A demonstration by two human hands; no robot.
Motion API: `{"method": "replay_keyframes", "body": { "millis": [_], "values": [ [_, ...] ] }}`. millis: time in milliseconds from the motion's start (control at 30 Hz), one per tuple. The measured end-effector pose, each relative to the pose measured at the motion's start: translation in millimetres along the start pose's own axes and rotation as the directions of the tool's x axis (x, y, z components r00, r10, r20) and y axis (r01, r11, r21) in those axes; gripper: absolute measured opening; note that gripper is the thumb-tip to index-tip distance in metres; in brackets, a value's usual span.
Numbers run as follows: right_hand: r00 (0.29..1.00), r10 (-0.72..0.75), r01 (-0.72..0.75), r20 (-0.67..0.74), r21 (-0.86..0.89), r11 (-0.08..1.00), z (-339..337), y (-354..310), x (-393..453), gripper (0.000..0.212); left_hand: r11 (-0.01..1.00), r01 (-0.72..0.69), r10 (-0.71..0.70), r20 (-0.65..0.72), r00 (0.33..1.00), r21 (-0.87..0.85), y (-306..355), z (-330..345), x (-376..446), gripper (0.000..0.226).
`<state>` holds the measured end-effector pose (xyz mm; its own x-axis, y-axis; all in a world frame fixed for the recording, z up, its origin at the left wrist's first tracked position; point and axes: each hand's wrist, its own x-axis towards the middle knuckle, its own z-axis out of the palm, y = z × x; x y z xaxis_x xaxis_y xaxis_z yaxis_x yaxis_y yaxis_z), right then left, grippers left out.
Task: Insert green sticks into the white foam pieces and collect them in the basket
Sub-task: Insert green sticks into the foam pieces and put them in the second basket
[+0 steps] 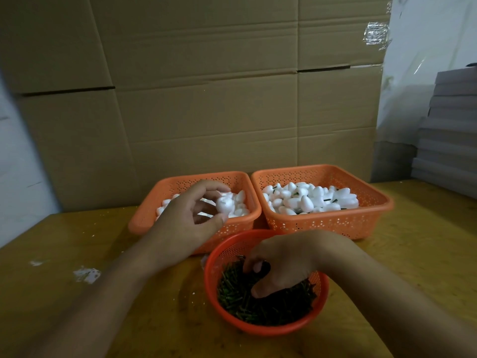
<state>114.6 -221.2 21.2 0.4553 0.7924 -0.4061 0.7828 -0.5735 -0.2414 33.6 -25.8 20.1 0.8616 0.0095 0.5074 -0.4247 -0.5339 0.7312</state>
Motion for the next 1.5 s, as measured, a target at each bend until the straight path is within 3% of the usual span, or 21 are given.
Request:
{"method": "replay_keyframes", "body": {
  "millis": [67, 133, 233, 367, 467, 633, 833, 1000, 1100, 1300, 1500],
  "values": [
    [1.0, 0.0, 0.0, 0.003, 0.001, 1.0, -1, 0, 0, 0.059, 0.996, 0.044, -0.045, -0.005, 0.999, -0.075, 2, 2, -1, 0.046],
    [1.0, -0.002, 0.002, 0.005, -0.001, 1.0, -1, -1, 1, 0.059, 0.947, 0.137, -0.149, -0.017, 0.989, -0.291, 6, 6, -3, 0.033],
    [1.0, -0.012, 0.011, -0.002, -0.018, 1.0, 0, -1, 0, 0.06, 0.721, 0.299, -0.329, 0.071, 0.942, -0.625, 13, 8, -4, 0.018],
    [0.999, -0.027, 0.027, -0.018, -0.032, 0.999, 2, 1, 1, 0.059, 0.506, 0.38, -0.409, 0.172, 0.896, -0.774, 13, 3, -3, 0.014],
    [0.998, -0.036, 0.033, -0.05, -0.06, 0.998, 4, 0, 4, 0.056, 0.421, 0.398, -0.424, 0.211, 0.881, -0.815, 11, 0, -2, 0.018],
    [0.997, -0.034, 0.03, -0.063, -0.062, 0.998, 5, -1, 6, 0.053, 0.487, 0.379, -0.362, 0.214, 0.908, -0.787, 7, -4, -6, 0.037],
    [0.997, -0.027, 0.024, -0.075, -0.05, 0.998, 5, -1, 5, 0.052, 0.715, 0.288, -0.271, 0.128, 0.954, -0.637, 8, -6, -8, 0.031],
    [0.997, -0.02, 0.016, -0.077, -0.048, 0.999, 4, -1, 5, 0.051, 0.766, 0.249, -0.247, 0.087, 0.965, -0.593, 11, -7, -8, 0.033],
    [0.996, -0.026, 0.021, -0.081, -0.053, 0.998, 6, -2, 6, 0.052, 0.728, 0.286, -0.271, 0.121, 0.955, -0.623, 14, -5, -7, 0.035],
    [0.967, -0.087, 0.071, -0.241, -0.076, 0.995, 12, -3, 11, 0.03, 0.503, 0.42, -0.309, 0.296, 0.904, -0.755, 17, -5, -5, 0.029],
    [0.936, -0.101, 0.079, -0.336, -0.079, 0.994, 14, -1, 11, 0.014, 0.481, 0.496, -0.359, 0.353, 0.864, -0.723, 16, -3, -4, 0.043]
  ]
}}
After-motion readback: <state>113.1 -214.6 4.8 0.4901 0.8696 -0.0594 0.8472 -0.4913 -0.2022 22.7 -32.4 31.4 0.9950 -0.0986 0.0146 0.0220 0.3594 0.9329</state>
